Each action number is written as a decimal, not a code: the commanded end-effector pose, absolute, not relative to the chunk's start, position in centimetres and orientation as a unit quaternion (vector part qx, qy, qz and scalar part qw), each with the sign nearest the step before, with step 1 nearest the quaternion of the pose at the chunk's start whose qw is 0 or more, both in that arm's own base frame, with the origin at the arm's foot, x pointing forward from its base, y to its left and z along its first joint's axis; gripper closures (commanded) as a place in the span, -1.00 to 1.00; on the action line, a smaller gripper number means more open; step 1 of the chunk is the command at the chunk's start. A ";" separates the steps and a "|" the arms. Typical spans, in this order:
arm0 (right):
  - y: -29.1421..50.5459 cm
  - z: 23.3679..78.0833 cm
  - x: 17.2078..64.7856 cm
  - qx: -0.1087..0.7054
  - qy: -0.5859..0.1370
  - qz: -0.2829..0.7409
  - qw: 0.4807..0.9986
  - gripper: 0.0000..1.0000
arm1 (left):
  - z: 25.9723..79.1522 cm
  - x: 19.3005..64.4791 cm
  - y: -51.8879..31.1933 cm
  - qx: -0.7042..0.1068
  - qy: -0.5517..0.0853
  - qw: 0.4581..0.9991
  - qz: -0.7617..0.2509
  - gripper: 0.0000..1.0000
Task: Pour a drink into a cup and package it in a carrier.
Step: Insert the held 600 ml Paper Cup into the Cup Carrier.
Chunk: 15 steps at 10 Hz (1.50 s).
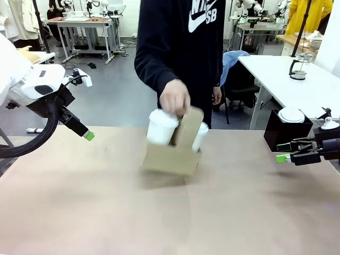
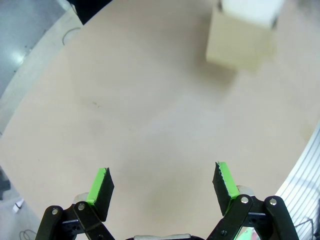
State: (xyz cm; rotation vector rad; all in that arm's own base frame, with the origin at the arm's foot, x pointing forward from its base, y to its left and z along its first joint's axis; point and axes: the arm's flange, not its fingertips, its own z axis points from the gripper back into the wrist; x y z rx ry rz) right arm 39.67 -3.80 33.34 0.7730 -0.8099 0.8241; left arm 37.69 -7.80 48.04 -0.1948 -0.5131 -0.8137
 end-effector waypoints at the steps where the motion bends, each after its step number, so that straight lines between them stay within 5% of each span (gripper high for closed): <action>1: -3.8 33.4 39.6 0.357 -0.376 0.385 0.764 -1.00 | 48.0 37.7 -7.9 -0.092 -0.246 0.885 -0.384 -1.00; 15: -3.8 33.4 39.6 0.357 -0.376 0.385 0.764 -1.00 | 48.0 37.7 -7.9 -0.092 -0.246 0.885 -0.384 -1.00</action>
